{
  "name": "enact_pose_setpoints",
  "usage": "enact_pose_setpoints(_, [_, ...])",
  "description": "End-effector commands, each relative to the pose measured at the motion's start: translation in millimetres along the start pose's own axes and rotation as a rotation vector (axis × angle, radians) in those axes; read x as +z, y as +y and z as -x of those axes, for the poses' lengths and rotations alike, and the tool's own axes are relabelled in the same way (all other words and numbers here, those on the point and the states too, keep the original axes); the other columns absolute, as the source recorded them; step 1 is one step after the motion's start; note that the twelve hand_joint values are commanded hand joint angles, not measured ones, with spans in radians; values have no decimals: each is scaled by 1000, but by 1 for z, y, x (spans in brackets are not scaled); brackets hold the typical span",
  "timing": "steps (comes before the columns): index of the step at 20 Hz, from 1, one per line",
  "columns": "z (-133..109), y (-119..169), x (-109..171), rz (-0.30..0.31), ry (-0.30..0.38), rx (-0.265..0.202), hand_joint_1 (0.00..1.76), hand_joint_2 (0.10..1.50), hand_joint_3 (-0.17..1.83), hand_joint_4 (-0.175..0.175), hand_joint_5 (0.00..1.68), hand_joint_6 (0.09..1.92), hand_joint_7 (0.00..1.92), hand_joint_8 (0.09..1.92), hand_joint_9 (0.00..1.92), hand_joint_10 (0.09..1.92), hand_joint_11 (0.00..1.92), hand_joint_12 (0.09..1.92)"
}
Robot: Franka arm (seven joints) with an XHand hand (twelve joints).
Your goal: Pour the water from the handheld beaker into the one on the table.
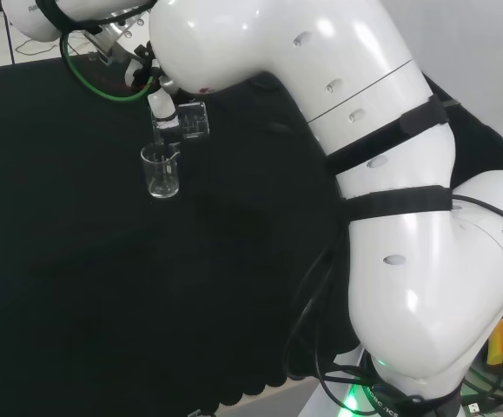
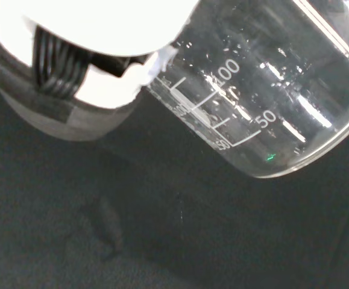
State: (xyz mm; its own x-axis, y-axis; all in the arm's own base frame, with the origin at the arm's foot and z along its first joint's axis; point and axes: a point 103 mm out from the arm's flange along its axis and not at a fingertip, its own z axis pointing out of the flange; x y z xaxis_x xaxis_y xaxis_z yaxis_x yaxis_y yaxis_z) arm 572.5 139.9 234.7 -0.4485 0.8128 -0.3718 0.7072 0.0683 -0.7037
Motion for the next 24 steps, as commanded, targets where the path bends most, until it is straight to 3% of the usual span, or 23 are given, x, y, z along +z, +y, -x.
enact_pose_setpoints(1, [1, 0, -1, 11, 15, -9, 1283, 615, 755, 42, 1190, 828, 1341, 638, 1334, 442, 1132, 870])
enact_pose_setpoints(13, [6, -2, 2, 57, 61, -28, 1283, 615, 756, 42, 1190, 829, 1340, 640, 1333, 444, 1132, 870])
enact_pose_setpoints(24, [15, -8, 9, 171, 163, -50, 1282, 615, 756, 42, 1189, 830, 1340, 642, 1332, 446, 1132, 870])
